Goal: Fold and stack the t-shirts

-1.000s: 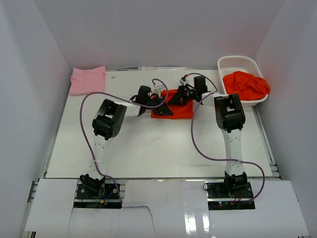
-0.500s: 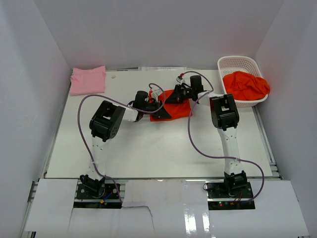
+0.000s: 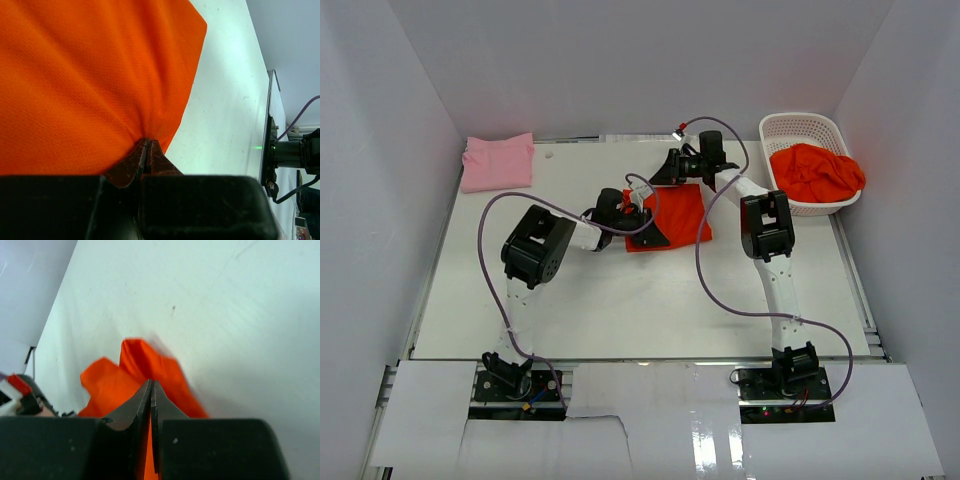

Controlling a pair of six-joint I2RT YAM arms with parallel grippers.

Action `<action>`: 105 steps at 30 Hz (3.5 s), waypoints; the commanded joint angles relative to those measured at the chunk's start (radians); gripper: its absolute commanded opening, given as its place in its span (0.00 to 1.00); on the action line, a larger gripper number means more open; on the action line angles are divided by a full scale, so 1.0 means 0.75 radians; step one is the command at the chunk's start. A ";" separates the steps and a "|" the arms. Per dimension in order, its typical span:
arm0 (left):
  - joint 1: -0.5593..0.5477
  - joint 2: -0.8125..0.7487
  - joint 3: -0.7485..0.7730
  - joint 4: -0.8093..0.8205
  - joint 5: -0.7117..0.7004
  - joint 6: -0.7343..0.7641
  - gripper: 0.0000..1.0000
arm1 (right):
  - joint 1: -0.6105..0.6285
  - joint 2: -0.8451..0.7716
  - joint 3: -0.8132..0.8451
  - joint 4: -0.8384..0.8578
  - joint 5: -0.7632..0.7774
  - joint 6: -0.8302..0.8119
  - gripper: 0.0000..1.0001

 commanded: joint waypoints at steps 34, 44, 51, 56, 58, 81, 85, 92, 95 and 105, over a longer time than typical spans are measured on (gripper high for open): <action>-0.080 -0.710 0.089 -0.776 -0.546 0.056 0.50 | -0.066 -0.940 -0.763 -0.529 0.238 -0.365 0.48; 0.037 -0.524 0.110 -0.891 -0.618 0.189 0.72 | -0.060 -1.120 -1.097 -0.506 0.172 -0.283 0.60; 0.035 -0.428 0.167 -0.866 -0.545 0.244 0.70 | -0.060 -1.061 -1.059 -0.470 0.164 -0.283 0.11; 0.037 -0.440 0.181 -0.874 -0.604 0.289 0.70 | -0.062 -0.906 -0.991 -0.441 0.158 -0.283 0.08; 0.035 -0.440 0.198 -0.897 -0.630 0.308 0.70 | -0.064 -0.840 -0.948 -0.437 0.186 -0.289 0.08; 0.037 -0.182 0.384 -1.022 -1.013 0.445 0.68 | -0.215 -0.701 -0.858 -0.422 0.293 -0.314 0.08; 0.045 -0.146 0.396 -1.038 -1.125 0.445 0.67 | -0.244 -0.693 -0.862 -0.416 0.291 -0.326 0.10; 0.084 -0.190 0.439 -1.060 -1.258 0.393 0.66 | -0.276 -0.699 -0.786 -0.404 0.295 -0.328 0.11; 0.084 -0.237 0.527 -1.089 -1.242 0.394 0.68 | -0.278 -0.711 -0.748 -0.410 0.277 -0.314 0.11; 0.084 -0.368 0.748 -1.289 -1.027 0.326 0.72 | -0.262 -0.795 -0.713 -0.488 0.236 -0.322 0.14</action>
